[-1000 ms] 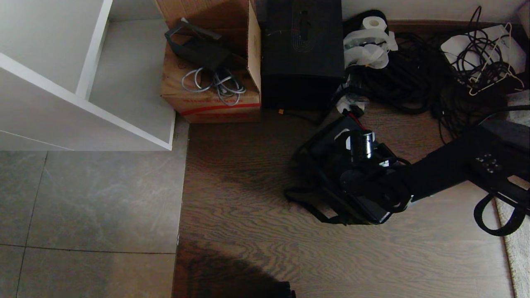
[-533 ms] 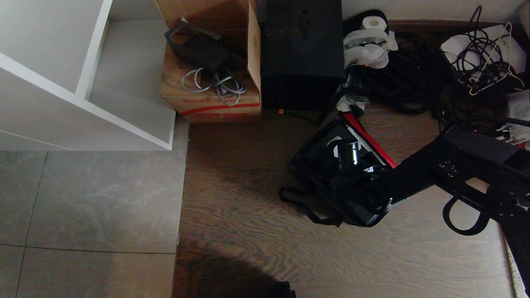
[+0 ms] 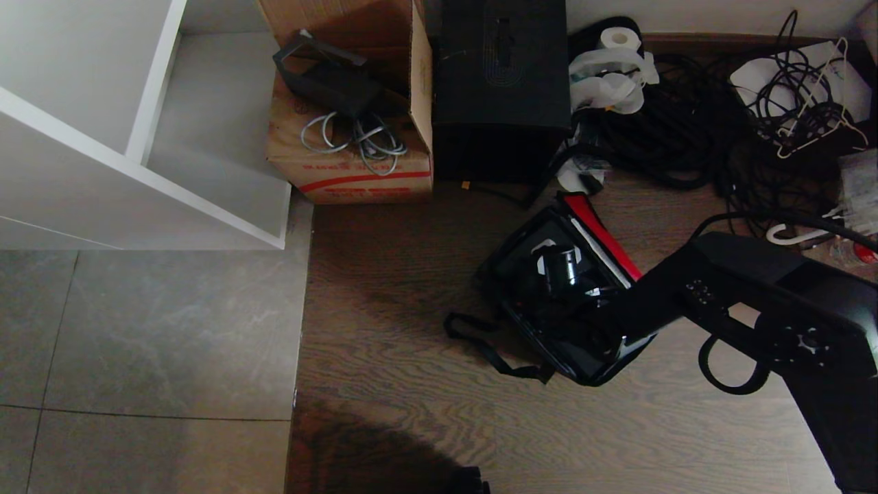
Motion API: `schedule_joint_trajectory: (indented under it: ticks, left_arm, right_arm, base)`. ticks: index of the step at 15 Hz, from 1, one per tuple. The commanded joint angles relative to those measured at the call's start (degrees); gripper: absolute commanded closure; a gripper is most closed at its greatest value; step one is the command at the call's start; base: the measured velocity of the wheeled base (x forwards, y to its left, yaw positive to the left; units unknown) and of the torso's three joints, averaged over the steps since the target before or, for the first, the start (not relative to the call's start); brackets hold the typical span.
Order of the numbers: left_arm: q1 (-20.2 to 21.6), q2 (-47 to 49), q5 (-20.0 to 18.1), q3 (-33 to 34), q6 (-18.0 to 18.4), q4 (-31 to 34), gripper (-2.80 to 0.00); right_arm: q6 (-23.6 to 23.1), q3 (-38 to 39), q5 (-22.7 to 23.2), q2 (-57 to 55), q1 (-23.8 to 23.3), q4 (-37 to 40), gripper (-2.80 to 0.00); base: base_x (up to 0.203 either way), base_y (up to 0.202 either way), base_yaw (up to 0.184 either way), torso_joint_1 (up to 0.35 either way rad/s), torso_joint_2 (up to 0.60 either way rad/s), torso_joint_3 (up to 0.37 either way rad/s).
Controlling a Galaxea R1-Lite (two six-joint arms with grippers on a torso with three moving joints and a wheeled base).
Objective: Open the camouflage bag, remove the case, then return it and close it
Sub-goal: Lift the black box
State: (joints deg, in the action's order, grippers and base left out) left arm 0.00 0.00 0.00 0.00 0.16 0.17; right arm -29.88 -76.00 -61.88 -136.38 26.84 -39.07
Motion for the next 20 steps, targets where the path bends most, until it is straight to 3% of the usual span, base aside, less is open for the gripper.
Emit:
schedule_joint_trajectory:
  ticks: [1,15,20]
  left_arm:
    - [0.00,0.09,0.00,0.00,0.02,0.01,0.00]
    - [0.00,0.09,0.00,0.00,0.02,0.01,0.00]
    - [0.00,0.09,0.00,0.00,0.02,0.01,0.00]
  right_arm:
    - [0.04,0.48,0.39,0.41,-0.04,0.21,0.00]
    - [-0.28,3.36,0.45,11.49,-0.04,6.58,0.00]
    - [-2.72,2.55,0.51,14.12,-0.04,6.97,0.00]
  base:
    - [0.000,0.000,0.000,0.000,0.00,0.000]
    - [0.000,0.000,0.000,0.000,0.00,0.000]
    - [0.000,0.000,0.000,0.000,0.00,0.000]
